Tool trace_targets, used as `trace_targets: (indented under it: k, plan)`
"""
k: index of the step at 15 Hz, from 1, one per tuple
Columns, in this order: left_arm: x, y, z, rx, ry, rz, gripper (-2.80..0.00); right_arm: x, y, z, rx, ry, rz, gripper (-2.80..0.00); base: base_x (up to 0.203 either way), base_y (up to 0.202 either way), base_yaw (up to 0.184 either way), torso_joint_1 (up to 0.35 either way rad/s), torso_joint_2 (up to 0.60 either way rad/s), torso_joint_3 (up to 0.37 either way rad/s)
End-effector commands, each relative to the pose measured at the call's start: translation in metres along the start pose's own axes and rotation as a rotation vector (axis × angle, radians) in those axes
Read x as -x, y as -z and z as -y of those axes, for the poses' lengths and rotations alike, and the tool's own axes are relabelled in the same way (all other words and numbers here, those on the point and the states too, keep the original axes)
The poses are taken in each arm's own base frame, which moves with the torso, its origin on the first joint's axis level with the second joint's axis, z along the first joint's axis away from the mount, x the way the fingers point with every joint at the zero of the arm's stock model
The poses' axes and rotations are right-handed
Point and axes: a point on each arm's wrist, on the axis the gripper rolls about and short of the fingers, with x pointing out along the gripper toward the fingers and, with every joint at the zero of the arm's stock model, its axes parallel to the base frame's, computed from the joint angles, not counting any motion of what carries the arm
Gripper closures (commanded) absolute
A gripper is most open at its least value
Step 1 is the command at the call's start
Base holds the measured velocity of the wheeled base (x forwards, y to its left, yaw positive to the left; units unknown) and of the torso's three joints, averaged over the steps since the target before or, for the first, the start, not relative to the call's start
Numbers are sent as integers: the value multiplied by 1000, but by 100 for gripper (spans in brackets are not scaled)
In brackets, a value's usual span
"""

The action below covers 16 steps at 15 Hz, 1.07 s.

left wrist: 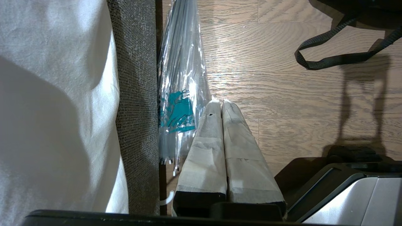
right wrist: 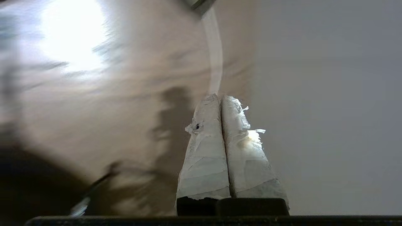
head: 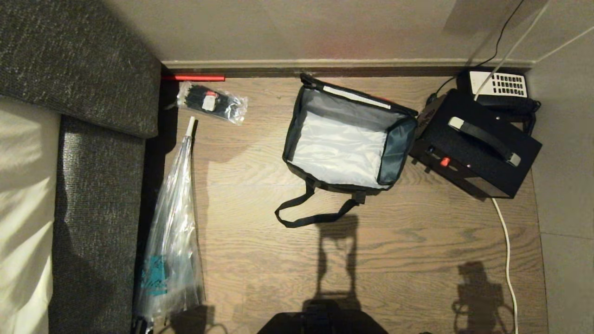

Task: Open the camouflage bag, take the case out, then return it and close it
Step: Grip the handle again

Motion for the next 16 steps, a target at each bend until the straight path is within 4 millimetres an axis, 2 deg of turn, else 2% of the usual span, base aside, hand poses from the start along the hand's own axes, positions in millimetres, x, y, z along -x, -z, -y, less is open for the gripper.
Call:
trace_targets:
  k: [1,3,6,16]
  plan:
    - [0,0,0,0,0,-2,0,11,9,-2,-70,-121,91,0,0,0,0,0,0,0]
    - [0,0,0,0,0,-2,0,19,21,-6,-166,-284,121,0,0,0,0,0,0,0]
    - [0,0,0,0,1,-2,0,24,25,-6,-228,-284,168,0,0,0,0,0,0,0]
    - [0,0,0,0,1,-2,0,24,25,-6,-223,-284,168,0,0,0,0,0,1,3]
